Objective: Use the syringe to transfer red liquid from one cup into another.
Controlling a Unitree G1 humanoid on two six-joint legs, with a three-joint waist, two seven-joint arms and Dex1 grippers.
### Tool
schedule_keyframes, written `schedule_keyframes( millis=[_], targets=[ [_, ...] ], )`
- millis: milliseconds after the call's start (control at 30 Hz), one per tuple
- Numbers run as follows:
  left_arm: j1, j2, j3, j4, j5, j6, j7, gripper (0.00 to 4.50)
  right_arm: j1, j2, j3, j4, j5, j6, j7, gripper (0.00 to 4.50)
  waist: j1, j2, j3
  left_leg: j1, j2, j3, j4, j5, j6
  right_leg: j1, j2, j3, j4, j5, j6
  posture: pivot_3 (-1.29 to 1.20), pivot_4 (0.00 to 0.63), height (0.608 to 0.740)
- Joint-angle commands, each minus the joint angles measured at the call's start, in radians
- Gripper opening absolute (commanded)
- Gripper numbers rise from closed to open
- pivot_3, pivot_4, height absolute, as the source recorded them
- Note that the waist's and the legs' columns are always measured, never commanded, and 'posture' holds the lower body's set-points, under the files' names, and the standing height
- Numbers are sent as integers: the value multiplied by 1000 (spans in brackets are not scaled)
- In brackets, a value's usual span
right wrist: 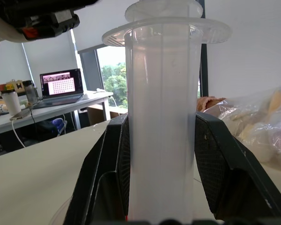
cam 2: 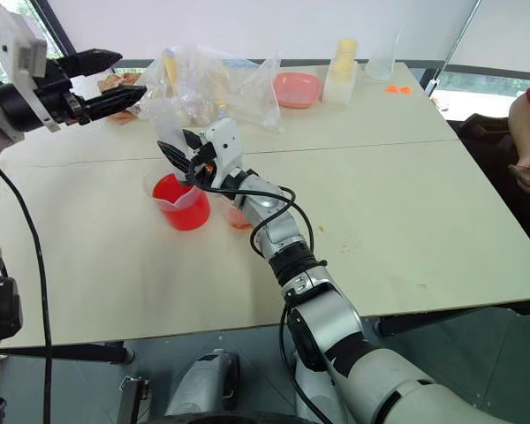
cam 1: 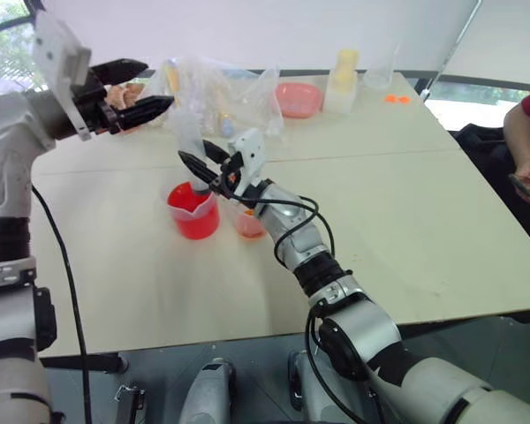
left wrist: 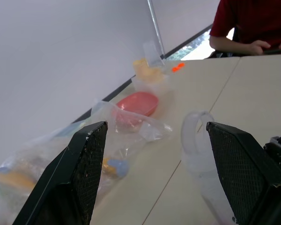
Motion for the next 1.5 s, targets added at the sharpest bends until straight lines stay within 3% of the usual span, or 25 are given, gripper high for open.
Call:
schedule_keyframes(
  millis=[33, 433, 700, 1500],
  targets=[
    [-17, -5, 6, 6, 30, -42, -1, 3544, -21, 86, 13, -44, -1, -23, 0, 1396, 0, 0, 0, 0, 0, 0, 0, 0, 0, 0, 0, 0, 0, 0, 0, 0, 150, 740],
    [-44, -63, -73, 114, 181, -147, 19, 3544, 47, 100, 99, -115, -41, -23, 22, 1396, 0, 0, 0, 0, 0, 0, 1, 0, 0, 0, 0, 0, 2, 0, 0, 0, 150, 740],
    [-33, -64, -51, 124, 182, -165, 13, 29, 98, 115, 145, -166, -45, 7, 28, 1396, 2, 0, 0, 0, 0, -1, 2, 0, 0, 0, 0, 0, 7, 0, 0, 0, 150, 740],
    [-144, -24, -36, 275, 200, -275, 9, 29, 144, 135, 217, -223, -44, 38, 35, 1396, 0, 0, 0, 0, 0, -1, 2, 0, 0, -1, 0, 0, 8, 0, 0, 0, 150, 740]
  ],
)
